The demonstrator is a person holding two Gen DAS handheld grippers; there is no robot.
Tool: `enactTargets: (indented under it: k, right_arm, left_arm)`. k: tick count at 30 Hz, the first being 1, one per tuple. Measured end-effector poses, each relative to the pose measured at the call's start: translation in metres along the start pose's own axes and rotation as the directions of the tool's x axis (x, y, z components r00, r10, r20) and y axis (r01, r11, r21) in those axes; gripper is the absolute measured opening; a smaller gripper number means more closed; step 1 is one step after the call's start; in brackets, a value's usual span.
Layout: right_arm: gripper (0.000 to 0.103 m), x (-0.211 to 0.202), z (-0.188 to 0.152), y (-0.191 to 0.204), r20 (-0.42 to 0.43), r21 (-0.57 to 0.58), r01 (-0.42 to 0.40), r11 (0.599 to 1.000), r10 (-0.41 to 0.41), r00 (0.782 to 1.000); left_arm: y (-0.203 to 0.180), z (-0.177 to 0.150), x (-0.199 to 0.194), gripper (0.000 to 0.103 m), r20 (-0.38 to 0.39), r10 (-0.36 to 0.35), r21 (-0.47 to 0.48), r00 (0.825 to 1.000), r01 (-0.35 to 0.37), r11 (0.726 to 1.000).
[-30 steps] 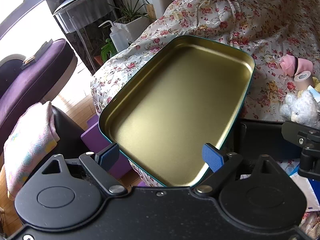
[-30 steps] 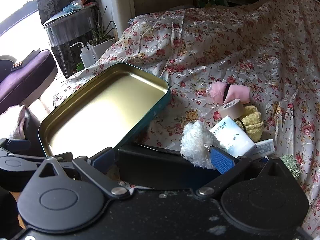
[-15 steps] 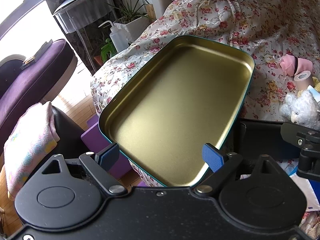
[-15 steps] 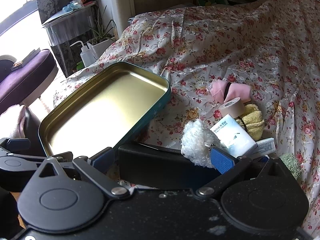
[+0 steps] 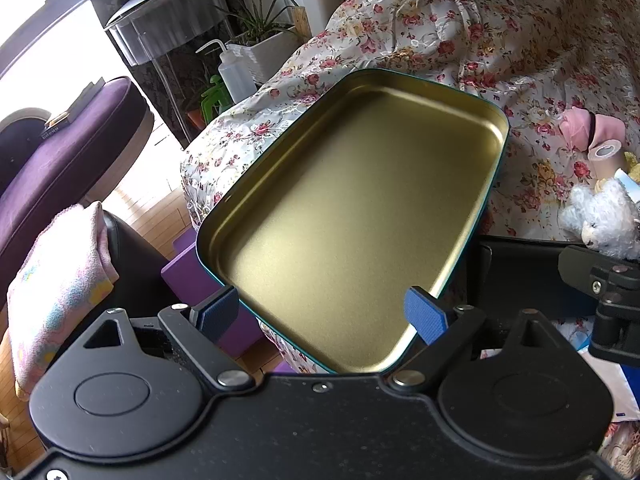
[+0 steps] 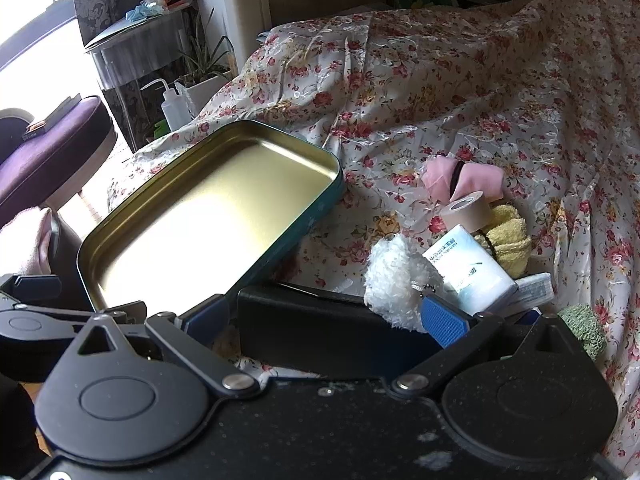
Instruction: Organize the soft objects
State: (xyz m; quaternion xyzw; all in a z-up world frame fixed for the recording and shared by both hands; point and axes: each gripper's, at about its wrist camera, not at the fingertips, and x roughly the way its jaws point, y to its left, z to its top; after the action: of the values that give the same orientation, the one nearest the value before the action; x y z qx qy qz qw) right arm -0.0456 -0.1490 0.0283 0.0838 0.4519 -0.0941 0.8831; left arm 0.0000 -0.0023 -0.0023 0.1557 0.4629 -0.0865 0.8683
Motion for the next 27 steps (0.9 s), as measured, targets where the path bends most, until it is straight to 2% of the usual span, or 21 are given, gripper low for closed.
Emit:
enactTargets:
  k: [27]
  right_arm:
    - [0.103, 0.0052, 0.001, 0.0001, -0.027, -0.004, 0.007, 1.0, -0.007, 1.0]
  left_arm:
    - [-0.0032, -0.0007, 0.0007, 0.088, -0.009, 0.004, 0.015, 1.0, -0.004, 1.0]
